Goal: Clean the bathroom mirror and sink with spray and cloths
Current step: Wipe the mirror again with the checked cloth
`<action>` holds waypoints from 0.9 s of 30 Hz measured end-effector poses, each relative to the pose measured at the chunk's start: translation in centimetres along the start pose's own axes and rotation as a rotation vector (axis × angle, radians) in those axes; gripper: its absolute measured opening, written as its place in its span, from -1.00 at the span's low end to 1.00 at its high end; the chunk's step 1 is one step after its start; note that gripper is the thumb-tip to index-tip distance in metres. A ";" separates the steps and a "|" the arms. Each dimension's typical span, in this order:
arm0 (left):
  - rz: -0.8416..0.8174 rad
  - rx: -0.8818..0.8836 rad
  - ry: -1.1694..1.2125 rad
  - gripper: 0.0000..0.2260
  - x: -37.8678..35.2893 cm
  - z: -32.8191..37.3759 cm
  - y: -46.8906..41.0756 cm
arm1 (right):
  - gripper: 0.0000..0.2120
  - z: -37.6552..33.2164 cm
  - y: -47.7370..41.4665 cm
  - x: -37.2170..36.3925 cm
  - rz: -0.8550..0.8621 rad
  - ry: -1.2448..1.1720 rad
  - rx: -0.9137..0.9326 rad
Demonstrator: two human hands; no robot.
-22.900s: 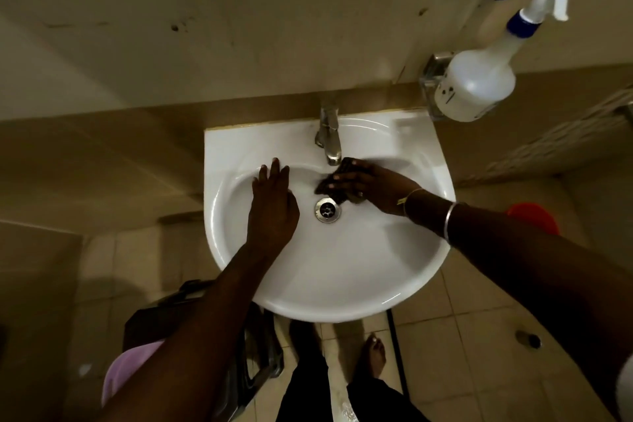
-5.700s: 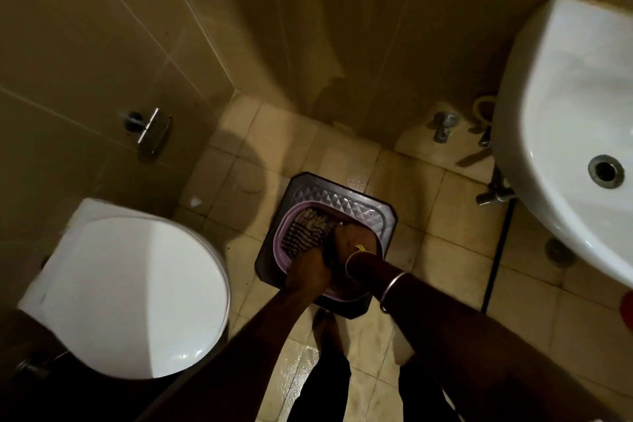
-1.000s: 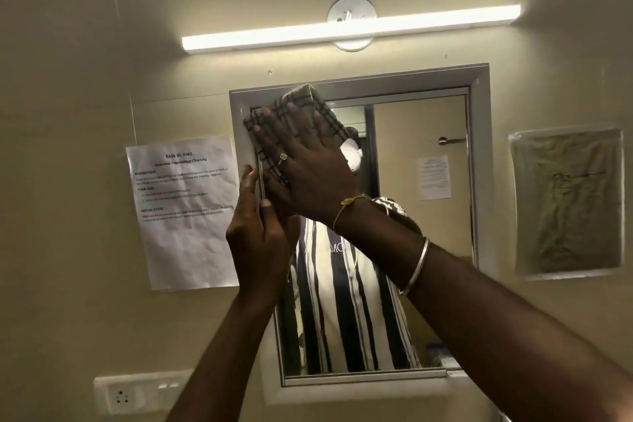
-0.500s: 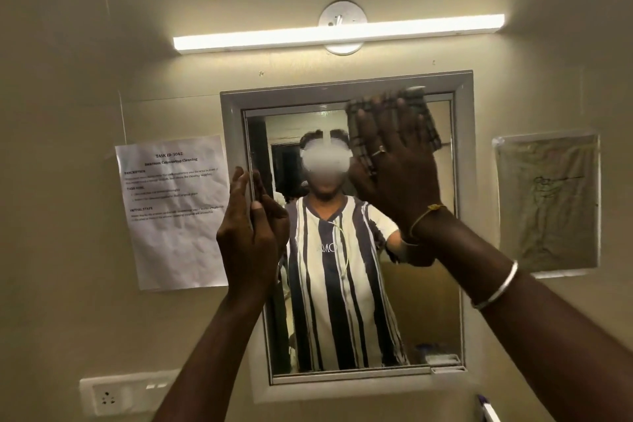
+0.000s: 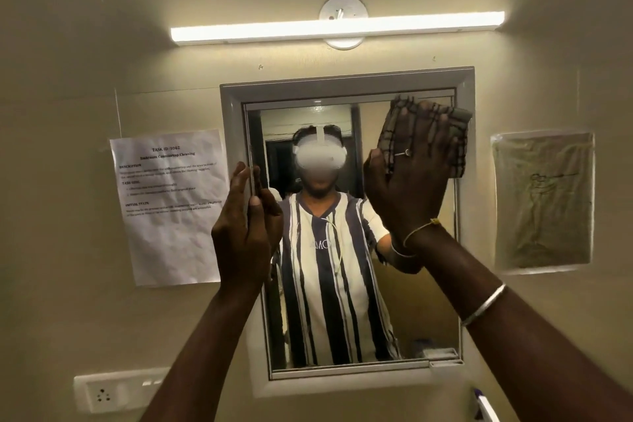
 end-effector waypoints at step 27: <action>-0.088 0.133 0.211 -0.43 0.8 1.8 0.2 | -0.37 -8.0 4.5 -1.3 -0.164 -0.101 0.532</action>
Point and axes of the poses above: each hand's wrist, its own y-axis away from the middle knuckle, its own x-axis out of the back of the hand, z = x × y, the point moved 2 cm from there along -y, towards the middle knuckle, and after that the axes turned 4 degrees about x, right-handed, at the moved point
